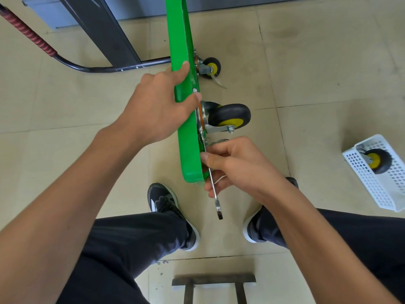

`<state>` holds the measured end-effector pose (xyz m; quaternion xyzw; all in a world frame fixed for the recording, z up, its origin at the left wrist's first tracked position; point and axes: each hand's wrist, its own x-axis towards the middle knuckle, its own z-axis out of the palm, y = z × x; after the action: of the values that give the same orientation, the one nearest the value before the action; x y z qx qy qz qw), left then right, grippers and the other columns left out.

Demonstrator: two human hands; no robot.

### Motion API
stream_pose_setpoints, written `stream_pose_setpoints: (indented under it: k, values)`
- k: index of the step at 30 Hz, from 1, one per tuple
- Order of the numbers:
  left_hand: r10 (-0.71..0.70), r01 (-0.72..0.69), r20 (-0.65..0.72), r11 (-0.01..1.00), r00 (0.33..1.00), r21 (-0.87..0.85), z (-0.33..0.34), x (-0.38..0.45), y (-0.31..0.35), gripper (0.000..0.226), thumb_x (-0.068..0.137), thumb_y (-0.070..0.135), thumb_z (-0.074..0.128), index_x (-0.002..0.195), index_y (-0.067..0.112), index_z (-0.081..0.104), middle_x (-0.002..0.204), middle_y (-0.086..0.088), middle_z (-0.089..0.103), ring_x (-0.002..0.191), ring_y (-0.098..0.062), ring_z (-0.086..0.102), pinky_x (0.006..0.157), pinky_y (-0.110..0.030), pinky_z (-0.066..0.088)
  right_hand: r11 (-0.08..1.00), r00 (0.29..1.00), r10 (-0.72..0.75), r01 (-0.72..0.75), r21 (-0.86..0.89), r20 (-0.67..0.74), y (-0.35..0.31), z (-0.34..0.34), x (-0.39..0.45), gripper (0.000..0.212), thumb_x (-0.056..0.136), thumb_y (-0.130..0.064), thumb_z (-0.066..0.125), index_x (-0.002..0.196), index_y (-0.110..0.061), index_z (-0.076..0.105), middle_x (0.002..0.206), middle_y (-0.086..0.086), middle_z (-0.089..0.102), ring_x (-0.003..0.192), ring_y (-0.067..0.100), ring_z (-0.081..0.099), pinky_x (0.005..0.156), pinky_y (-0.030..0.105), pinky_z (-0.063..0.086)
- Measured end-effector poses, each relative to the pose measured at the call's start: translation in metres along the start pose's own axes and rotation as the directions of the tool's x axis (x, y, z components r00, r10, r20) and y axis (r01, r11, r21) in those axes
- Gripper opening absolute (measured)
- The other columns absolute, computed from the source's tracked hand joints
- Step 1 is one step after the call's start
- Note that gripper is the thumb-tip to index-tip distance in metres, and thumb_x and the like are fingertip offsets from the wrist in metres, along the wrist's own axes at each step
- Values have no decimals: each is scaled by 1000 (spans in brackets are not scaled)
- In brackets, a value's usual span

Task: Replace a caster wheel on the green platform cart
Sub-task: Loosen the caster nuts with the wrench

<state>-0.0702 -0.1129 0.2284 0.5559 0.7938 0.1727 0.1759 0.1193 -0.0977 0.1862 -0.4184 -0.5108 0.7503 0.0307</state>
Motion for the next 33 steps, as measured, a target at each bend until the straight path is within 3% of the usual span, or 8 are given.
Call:
stream_pose_setpoints:
  k: [4,7,12,15,19,21,25,33]
  values:
    - [-12,12,5,1000,1000,14,1,0,1,69,96,46,58,155,20,33,154,-3,44,128,-27,56,109,-42,45,972,990,-101,78,-221,-97,18,2,8,17,97,-10,63,111,-4,72,96,11,71,60,24,69,53,33,59]
    - [-11,10,8,1000,1000,14,0,0,2,69,96,44,58,155,20,33,154,-4,44,124,-27,59,108,-42,45,882,951,-264,171,-439,-160,34,-1,20,17,95,-10,64,111,-10,71,97,-2,68,82,21,69,63,32,60]
    - [-18,18,17,1000,1000,12,0,0,3,68,96,43,59,155,20,33,155,-3,43,117,-25,64,108,-38,45,739,892,-430,262,-621,-135,45,-6,29,22,95,-9,64,116,-9,68,108,3,69,93,21,66,74,40,57]
    - [-15,15,14,1000,1000,6,-1,1,3,68,96,44,59,155,20,33,154,-2,44,119,-26,62,109,-40,43,707,891,-437,257,-659,-121,45,-6,24,21,95,-12,63,115,-10,69,105,2,69,93,21,65,78,44,57]
    - [-7,7,14,1000,1000,-9,-1,1,1,68,96,44,58,155,19,34,154,0,44,123,-25,59,108,-37,45,863,943,-284,174,-474,-171,39,-12,11,16,95,-11,65,109,-13,72,91,-1,68,69,11,66,57,16,51]
    - [-4,5,12,1000,1000,-21,0,1,1,68,96,44,59,155,19,34,153,-1,45,124,-25,59,107,-39,47,909,955,-234,150,-388,-180,36,-15,0,11,95,-11,66,103,-14,73,86,-1,68,61,13,69,54,22,53]
    - [-5,5,11,1000,1000,-9,1,1,1,68,96,44,59,155,20,33,153,-3,46,122,-26,60,106,-40,48,955,982,-154,119,-271,-111,24,-13,-11,12,96,-13,65,103,-6,72,92,13,69,60,29,72,62,49,61]
    - [5,-5,9,1000,1000,-6,1,2,-1,69,96,44,58,155,19,33,153,-4,45,127,-27,56,106,-42,48,998,998,-57,57,-5,-25,4,-4,-8,20,99,-7,59,106,9,69,95,30,68,61,32,67,59,45,63]
